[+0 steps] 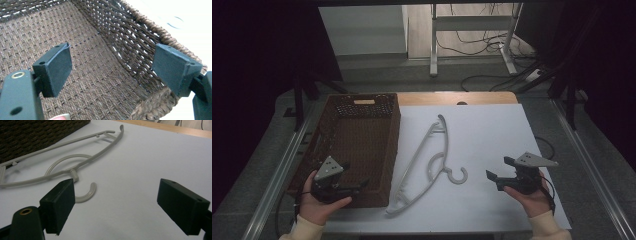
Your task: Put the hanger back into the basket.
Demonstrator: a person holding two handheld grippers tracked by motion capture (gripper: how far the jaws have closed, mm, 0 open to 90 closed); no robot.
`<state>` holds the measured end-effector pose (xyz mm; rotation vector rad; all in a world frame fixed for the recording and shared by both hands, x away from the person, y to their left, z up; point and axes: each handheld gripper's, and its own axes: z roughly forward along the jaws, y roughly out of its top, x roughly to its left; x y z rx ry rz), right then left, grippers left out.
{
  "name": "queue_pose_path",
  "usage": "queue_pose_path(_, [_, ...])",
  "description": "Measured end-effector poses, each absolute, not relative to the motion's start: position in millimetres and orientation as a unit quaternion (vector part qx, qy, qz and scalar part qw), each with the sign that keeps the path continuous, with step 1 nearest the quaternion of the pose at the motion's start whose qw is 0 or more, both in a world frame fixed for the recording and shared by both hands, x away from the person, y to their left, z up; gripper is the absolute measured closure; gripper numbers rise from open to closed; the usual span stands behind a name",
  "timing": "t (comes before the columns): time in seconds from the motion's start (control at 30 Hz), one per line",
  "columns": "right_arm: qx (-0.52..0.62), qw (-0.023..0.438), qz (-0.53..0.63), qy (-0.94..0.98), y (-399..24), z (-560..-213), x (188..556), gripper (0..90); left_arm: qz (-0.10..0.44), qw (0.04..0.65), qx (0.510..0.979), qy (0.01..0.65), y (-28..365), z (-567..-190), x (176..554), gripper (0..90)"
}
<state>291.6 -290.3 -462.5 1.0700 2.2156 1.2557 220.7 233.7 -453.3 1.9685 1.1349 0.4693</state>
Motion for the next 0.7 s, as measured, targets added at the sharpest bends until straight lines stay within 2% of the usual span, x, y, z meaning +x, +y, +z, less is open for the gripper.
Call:
queue_pose_path(0.23, [0.383,0.188,0.45,0.784,-289.9,-460.7,291.0,15.0,0.189,0.403,0.777,0.444,227.8,-446.7,218.3,17.1])
queue_pose_path(0.7, [0.383,0.188,0.447,0.786,-289.4,-462.5,291.1,15.2,0.189,0.404,0.793,0.416,189.6,-430.0,220.9,17.9])
